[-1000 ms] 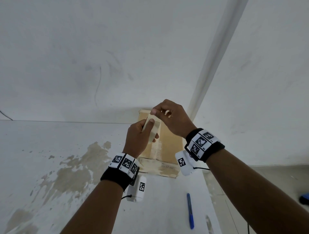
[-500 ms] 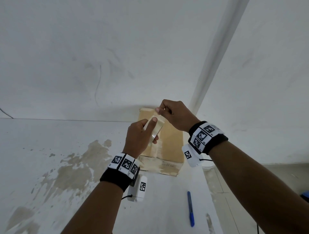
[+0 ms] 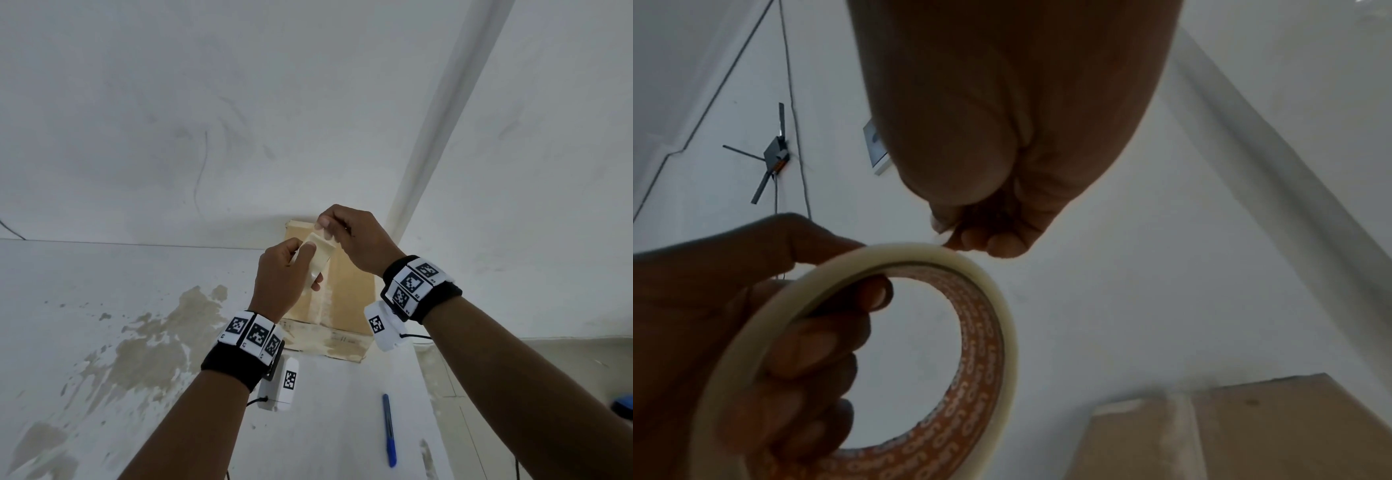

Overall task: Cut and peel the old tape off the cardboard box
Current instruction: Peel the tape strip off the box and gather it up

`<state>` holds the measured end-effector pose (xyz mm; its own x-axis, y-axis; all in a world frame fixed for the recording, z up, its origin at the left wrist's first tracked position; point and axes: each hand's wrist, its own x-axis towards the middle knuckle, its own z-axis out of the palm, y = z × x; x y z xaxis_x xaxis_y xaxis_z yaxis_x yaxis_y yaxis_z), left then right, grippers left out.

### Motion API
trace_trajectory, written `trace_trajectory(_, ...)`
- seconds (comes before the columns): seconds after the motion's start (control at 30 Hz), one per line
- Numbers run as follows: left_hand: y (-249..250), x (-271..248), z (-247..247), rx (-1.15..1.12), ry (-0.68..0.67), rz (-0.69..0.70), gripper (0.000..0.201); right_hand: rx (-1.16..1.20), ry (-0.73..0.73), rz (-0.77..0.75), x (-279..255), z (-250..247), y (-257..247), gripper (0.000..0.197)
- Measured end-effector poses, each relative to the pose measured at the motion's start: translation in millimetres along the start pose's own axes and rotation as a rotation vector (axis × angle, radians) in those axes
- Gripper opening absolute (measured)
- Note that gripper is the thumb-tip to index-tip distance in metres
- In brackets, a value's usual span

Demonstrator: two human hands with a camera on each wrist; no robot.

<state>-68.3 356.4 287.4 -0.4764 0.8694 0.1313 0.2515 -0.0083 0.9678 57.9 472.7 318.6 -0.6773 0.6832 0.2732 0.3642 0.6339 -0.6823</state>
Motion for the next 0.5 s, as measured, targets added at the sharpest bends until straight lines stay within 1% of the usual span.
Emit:
trace_trajectory(0.17,0,-2,-1,0.051,-0.021,0.076,0.037,-0.076,0.028,0.029,1,-2,0,0.023)
trace_trajectory(0.27,5,-5,-1,0.063,0.026,0.098,0.043,-0.132,0.053,0.061,3,-1,3,0.03)
trace_trajectory(0.4,9,-6,1,0.1,0.064,0.124,0.046,-0.09,0.123,0.107,3,-3,2,0.04)
trace_trajectory(0.5,0,1,-1,0.137,0.107,0.115,0.047,-0.065,0.182,0.109,2,-3,1,0.051)
